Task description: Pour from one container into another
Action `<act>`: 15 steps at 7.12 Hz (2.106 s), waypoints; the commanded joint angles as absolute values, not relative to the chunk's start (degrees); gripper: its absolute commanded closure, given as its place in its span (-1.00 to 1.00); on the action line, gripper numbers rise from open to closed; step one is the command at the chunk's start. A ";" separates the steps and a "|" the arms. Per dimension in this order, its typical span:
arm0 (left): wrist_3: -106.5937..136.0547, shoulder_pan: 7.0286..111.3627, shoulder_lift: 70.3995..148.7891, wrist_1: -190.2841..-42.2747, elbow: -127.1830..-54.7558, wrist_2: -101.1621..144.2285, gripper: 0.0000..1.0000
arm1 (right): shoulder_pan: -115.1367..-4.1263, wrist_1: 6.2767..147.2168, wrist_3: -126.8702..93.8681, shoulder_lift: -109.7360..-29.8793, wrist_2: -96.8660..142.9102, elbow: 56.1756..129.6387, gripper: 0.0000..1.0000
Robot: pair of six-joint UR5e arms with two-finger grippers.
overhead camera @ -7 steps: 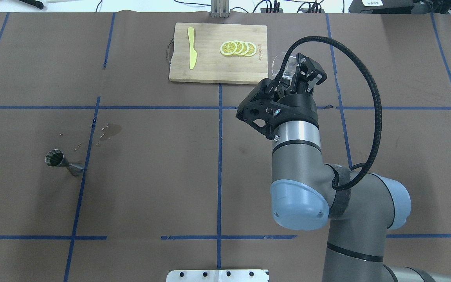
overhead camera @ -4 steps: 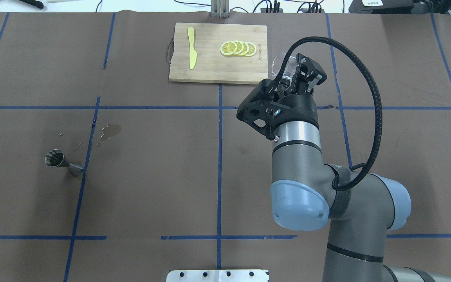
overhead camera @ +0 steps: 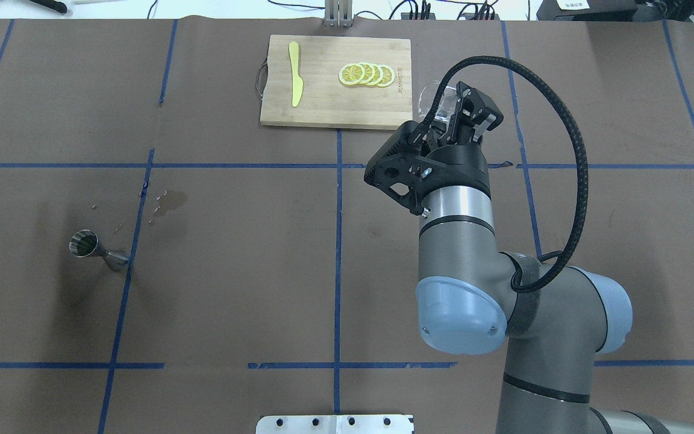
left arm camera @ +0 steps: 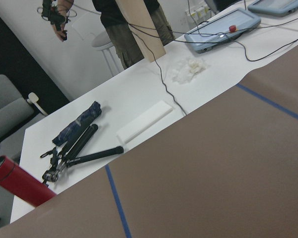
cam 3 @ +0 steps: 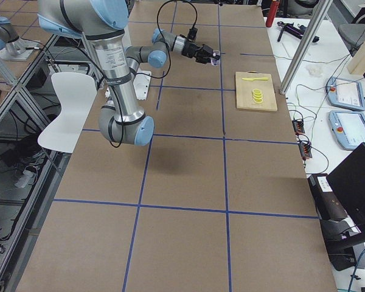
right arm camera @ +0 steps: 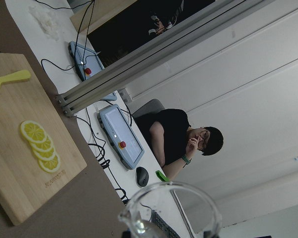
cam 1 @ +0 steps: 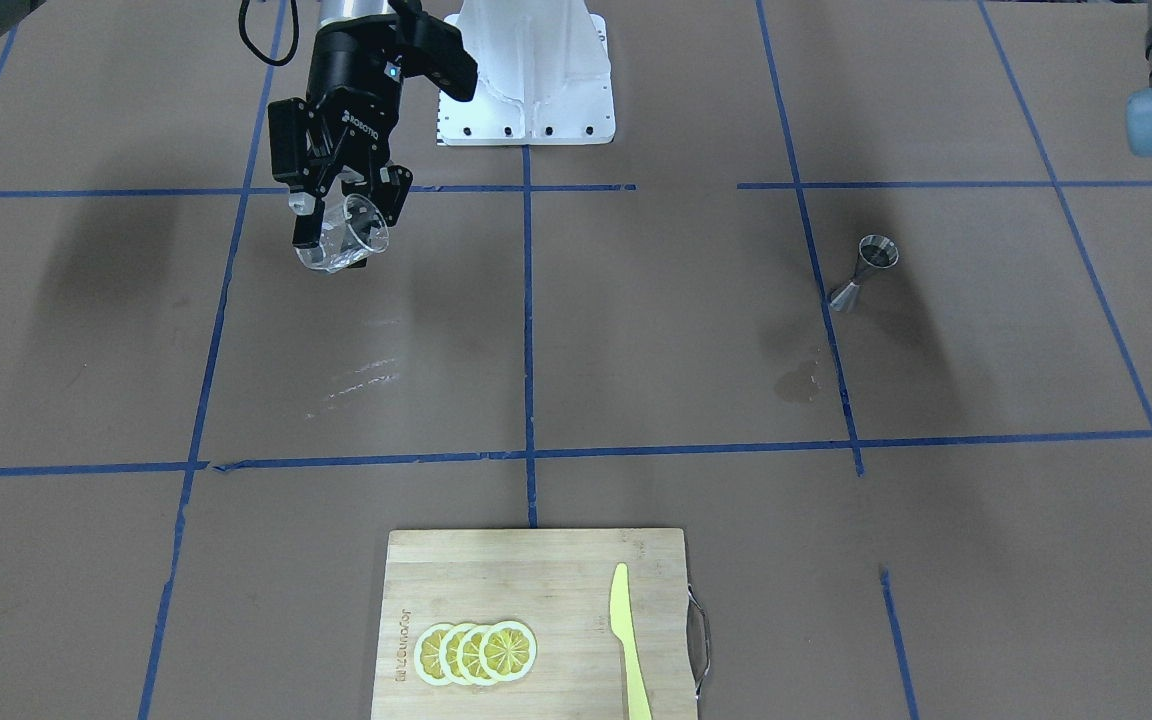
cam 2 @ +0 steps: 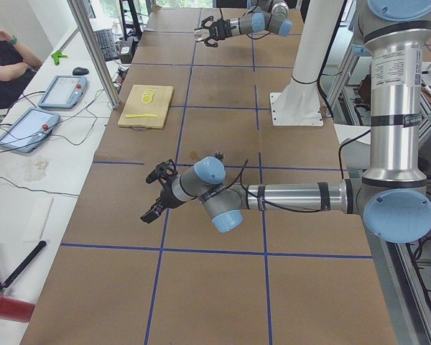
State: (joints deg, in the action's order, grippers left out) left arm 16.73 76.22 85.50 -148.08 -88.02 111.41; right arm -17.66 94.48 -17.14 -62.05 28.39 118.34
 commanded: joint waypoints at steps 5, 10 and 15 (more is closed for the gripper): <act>-6.19 88.82 91.65 -94.66 -88.42 125.48 -1.00 | -17.58 94.48 -17.14 -62.05 28.39 118.30 1.00; -5.71 92.11 88.42 -101.07 -88.33 136.41 -1.00 | -16.88 91.95 -21.26 -63.79 28.39 118.21 1.00; -5.80 92.11 88.42 -100.81 -88.86 135.88 -1.00 | -16.96 73.71 -22.84 -77.92 28.48 117.86 1.00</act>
State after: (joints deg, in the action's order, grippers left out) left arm -5.83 92.15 88.42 -100.81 -88.87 135.86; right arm -17.01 80.16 -21.74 -73.14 28.47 118.13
